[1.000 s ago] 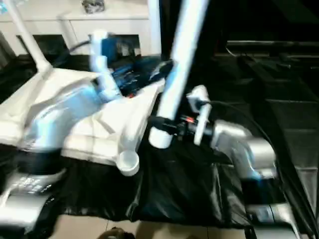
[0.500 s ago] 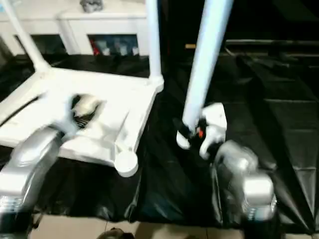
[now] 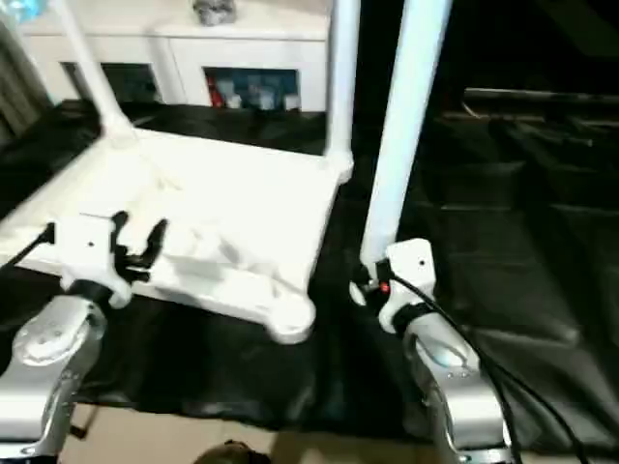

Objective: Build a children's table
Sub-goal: Pick table leg

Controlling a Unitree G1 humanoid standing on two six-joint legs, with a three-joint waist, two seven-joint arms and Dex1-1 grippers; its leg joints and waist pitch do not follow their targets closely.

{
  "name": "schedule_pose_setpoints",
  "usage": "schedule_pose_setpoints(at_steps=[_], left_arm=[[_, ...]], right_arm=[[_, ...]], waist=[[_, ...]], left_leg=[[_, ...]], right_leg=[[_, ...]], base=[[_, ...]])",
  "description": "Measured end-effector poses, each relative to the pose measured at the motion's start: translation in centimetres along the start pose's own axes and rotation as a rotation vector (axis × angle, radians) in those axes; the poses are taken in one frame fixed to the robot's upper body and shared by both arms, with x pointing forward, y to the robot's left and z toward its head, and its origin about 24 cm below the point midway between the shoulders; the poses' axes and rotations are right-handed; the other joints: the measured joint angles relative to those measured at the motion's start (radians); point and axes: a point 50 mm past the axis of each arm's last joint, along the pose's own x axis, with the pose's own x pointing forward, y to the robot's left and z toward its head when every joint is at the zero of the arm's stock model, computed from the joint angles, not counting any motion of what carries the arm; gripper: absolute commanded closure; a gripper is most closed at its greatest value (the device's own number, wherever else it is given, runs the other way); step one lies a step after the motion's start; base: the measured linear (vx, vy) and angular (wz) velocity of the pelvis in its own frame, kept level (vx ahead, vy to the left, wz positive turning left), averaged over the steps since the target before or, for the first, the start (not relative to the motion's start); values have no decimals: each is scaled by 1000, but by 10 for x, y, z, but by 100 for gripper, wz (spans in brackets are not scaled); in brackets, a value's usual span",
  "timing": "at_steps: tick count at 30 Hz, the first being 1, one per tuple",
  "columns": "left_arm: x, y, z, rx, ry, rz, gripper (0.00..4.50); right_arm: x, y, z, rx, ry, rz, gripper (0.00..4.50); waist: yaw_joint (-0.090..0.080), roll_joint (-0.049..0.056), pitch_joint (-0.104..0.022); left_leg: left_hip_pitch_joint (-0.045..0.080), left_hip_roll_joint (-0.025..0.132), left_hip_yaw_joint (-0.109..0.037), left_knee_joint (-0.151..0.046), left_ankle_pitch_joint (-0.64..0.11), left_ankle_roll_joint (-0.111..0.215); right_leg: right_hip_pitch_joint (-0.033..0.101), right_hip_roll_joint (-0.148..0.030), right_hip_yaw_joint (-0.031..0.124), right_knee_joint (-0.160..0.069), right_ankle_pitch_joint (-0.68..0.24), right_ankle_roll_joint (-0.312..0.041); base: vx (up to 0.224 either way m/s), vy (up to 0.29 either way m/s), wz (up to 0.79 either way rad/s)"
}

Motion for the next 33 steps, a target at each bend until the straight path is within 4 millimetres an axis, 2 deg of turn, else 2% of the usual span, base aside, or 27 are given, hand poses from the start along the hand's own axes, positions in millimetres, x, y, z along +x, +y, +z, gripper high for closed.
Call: schedule_pose_setpoints(at_steps=[1, 2, 3, 4, 5, 6, 7, 8, 9, 10, 11, 12, 13, 15, 16, 18, 20, 21, 22, 24, 25, 26, 28, 33], left_arm=[[1, -7, 1, 11, -2, -25, 161], [1, -8, 1, 18, -3, -31, 161], [1, -8, -1, 23, 3, -27, 161], [2, -5, 1, 31, -2, -17, 161], [3, -4, 1, 33, -4, -15, 161], [2, -2, 1, 31, -3, -7, 161], [2, -2, 0, 30, -1, -4, 161], [2, -1, 1, 27, -3, 0, 161], [2, 0, 0, 22, -3, 9, 161], [2, 2, 0, 20, -3, 23, 161], [1, 2, -1, 13, 0, 32, 161], [1, 1, -2, 7, 5, 29, 161], [2, -3, -2, 6, 5, 14, 161], [3, -7, -1, 6, 1, -1, 161], [3, -7, 0, 10, 0, -4, 161], [3, -6, -1, 16, 2, -20, 161], [5, -8, -4, -16, 12, -99, 161], [6, -10, -4, -36, 12, -136, 144], [12, -14, -4, -42, 21, -243, 133], [17, -14, -3, -31, 22, -330, 123], [20, -16, -3, 13, 38, -430, 123], [21, -18, -3, 48, 51, -506, 96], [21, -21, -9, 144, 118, -715, 96], [25, -26, -18, 198, 227, -983, 90]], right_arm=[[-4, -3, -5, 8, 18, -20, 259], [-5, -5, -6, 9, 24, -27, 259], [-5, -5, -6, 9, 23, -28, 259], [-5, -3, -6, 17, 15, -27, 259], [-5, -1, -9, 29, 22, -26, 259], [-5, 4, -10, 32, 29, -7, 259], [-3, 7, -11, 40, 27, 4, 259], [-3, 8, -10, 41, 25, 10, 259], [-2, 9, -9, 42, 21, 15, 259], [-1, 9, -5, 37, 7, 20, 259], [0, 9, -2, 30, -1, 24, 259], [-1, 8, -2, 29, -1, 24, 259], [-2, 5, -3, 21, 8, 19, 259], [-3, 2, -4, 9, 15, 28, 259], [-4, 0, -3, 6, 15, 29, 259], [-4, 2, -3, 5, 13, 53, 259], [0, 4, 0, 8, 15, 98, 259], [2, 6, 1, 12, 11, 119, 259], [4, 6, 5, 19, 8, 161, 259], [8, 7, 14, 15, -12, 206, 259], [9, 7, 17, 17, -16, 240, 259], [10, 7, 19, 15, -20, 266, 259], [9, 6, 23, 4, -15, 336, 259], [6, 3, 22, -24, 29, 429, 259]], waist=[[10, -2, 2], [16, 11, 4], [9, 20, 6], [-25, 49, 6], [-44, 53, 5], [-57, 51, 6], [-61, 51, 6], [-60, 47, 3], [-57, 39, -1], [-52, 27, -4], [-48, 13, -6], [-40, 12, -7], [-26, 5, -5], [-9, 11, -9], [-1, 13, -10], [4, 15, -11], [8, 12, -9], [11, 10, -8], [18, 9, -8], [24, 9, -9], [27, 8, -9], [28, 6, -9], [28, 6, -10], [25, 1, -9]], left_leg=[[-1, -5, -25, 27, -24, -15], [-2, -6, -104, 89, -42, -39], [11, 11, -161, 98, -64, -93], [9, 43, -170, 91, -77, -131], [7, 55, -173, 81, -70, -132], [8, 59, -172, 70, -64, -134], [12, 65, -172, 56, -49, -127], [14, 65, -172, 43, -40, -127], [14, 65, -172, 31, -27, -126], [10, 62, -168, 25, -20, -128], [8, 60, -168, 23, -19, -129], [1, 54, -170, 11, -20, -129], [2, 52, -163, 0, -22, -127], [4, 58, -155, -12, -19, -126], [4, 63, -151, -19, -14, -137], [4, 74, -144, -24, -3, -154], [3, 79, -136, -25, -2, -154], [3, 81, -134, -25, 0, -153], [3, 84, -130, -27, 11, -148], [2, 87, -122, -29, 34, -141], [3, 87, -118, -30, 32, -139], [3, 86, -115, -32, 31, -137], [2, 86, -109, -32, 27, -130], [2, 85, -93, -32, 23, -118]], right_leg=[[-1, -12, 11, -12, 15, 7], [3, -21, 9, -18, 28, 9], [5, -35, -24, -20, 36, 15], [20, -32, -46, -40, 37, 16], [18, -6, -26, -46, 31, 9], [18, 13, -9, -28, 23, -5], [21, 32, -7, 3, 22, -7], [28, 38, -7, 13, 21, -8], [42, 41, -3, 13, 17, -13], [57, 39, 15, -7, -9, -10], [55, 34, 17, -13, -20, 5], [51, 29, 13, -13, -19, 1], [38, 26, 13, -15, -15, -1], [27, 26, 11, -15, -11, -5], [24, 28, 8, -15, -8, -9], [20, 30, 4, -16, -7, -11], [20, 29, 6, -19, -6, -11], [21, 30, 5, -24, -2, -10], [21, 30, 5, -31, 7, -10], [21, 30, 8, -35, 12, -7], [25, 29, 9, -44, 17, -8], [26, 28, 11, -51, 20, -7], [30, 27, 13, -65, 27, -2], [29, 22, 20, -71, 30, 3]], base=[[-92, 120, -5], [-67, 166, -39], [-67, 166, -39], [-88, 145, -13], [-97, 76, 34], [-97, 76, 34], [-86, 24, 12], [-85, -26, -2], [-85, -26, -2], [-78, -97, -3], [-111, -126, -11], [-111, -126, -11], [-112, -135, -13], [-61, -113, -15], [-38, -71, -14], [0, 0, 0], [0, 0, 0], [0, 0, 0], [0, 0, 0], [18, 60, -5], [28, 72, -3], [41, 69, 0], [41, 67, -3], [16, 24, -2]])
